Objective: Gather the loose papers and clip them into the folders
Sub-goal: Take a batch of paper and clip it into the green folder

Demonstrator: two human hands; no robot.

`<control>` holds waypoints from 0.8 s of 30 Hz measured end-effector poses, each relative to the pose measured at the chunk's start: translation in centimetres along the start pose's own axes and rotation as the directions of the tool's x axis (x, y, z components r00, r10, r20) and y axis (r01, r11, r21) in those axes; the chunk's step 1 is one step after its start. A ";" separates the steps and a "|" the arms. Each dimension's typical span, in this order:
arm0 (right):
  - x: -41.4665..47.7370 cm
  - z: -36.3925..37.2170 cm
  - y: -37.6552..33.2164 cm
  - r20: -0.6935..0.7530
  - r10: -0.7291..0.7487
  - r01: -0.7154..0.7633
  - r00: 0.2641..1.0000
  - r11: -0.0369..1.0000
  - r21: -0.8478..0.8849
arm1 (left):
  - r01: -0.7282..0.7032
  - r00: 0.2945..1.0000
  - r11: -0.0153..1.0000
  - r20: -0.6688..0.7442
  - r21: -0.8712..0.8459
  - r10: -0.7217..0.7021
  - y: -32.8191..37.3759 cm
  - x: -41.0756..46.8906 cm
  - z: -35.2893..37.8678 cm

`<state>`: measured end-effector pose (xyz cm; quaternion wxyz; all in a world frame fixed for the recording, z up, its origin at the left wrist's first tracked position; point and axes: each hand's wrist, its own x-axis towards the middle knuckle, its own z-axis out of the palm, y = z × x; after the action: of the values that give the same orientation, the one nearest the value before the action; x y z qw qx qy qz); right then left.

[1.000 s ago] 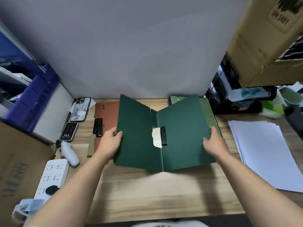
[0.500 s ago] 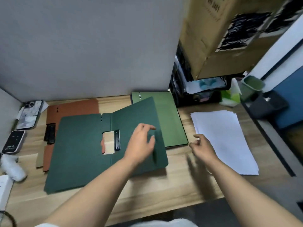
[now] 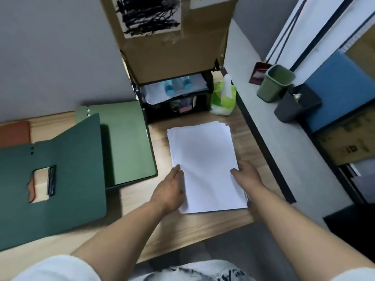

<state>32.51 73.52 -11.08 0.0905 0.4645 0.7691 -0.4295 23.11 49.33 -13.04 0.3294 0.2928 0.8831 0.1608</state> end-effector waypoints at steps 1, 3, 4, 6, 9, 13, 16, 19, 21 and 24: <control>0.3 0.0 0.0 -0.008 0.002 -0.002 1.000 1.000 0.016 | 0.010 1.000 1.000 -0.003 0.022 -0.010 0.1 0.1 0.2; 0.9 -0.4 0.1 -0.024 0.021 -0.019 0.999 0.998 0.062 | 0.028 0.999 0.994 0.012 0.103 -0.030 0.5 0.6 0.5; 1.3 -0.7 0.4 -0.030 0.033 -0.031 0.999 0.997 0.075 | 0.032 0.999 0.990 0.029 0.138 -0.036 0.9 0.8 0.5; 2.1 -0.9 0.9 -0.034 0.052 -0.049 0.998 0.994 0.094 | 0.041 0.997 0.986 0.060 0.160 -0.051 1.7 0.8 0.0; 2.6 -1.2 1.4 -0.070 0.055 -0.046 0.996 0.992 0.120 | 0.066 0.997 0.996 0.037 0.059 -0.069 1.9 0.8 -0.4; 2.6 -1.9 1.5 -0.125 0.063 -0.053 0.990 0.995 0.088 | 0.128 0.992 0.992 -0.019 -0.008 -0.128 1.1 0.7 -0.3; 2.6 -2.1 1.7 -0.115 0.075 -0.064 0.991 0.993 0.100 | 0.113 0.993 0.987 0.014 0.111 -0.115 1.1 0.5 0.0; 2.5 -2.3 1.5 -0.040 0.088 -0.078 0.995 0.977 0.199 | 0.128 0.989 0.974 0.045 0.187 -0.138 1.7 0.4 0.0; 2.4 -2.4 1.4 0.008 0.088 -0.088 0.996 0.967 0.237 | 0.126 0.988 0.969 0.062 0.214 -0.142 2.0 0.4 -0.2; 2.5 -2.8 1.4 0.010 0.086 -0.086 0.996 0.969 0.232 | 0.130 0.988 0.971 0.057 0.202 -0.144 2.0 0.4 -0.2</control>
<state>33.02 77.45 -11.50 0.0540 0.5049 0.6929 -0.5119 23.49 51.13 -12.13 0.3405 0.2681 0.9004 0.0387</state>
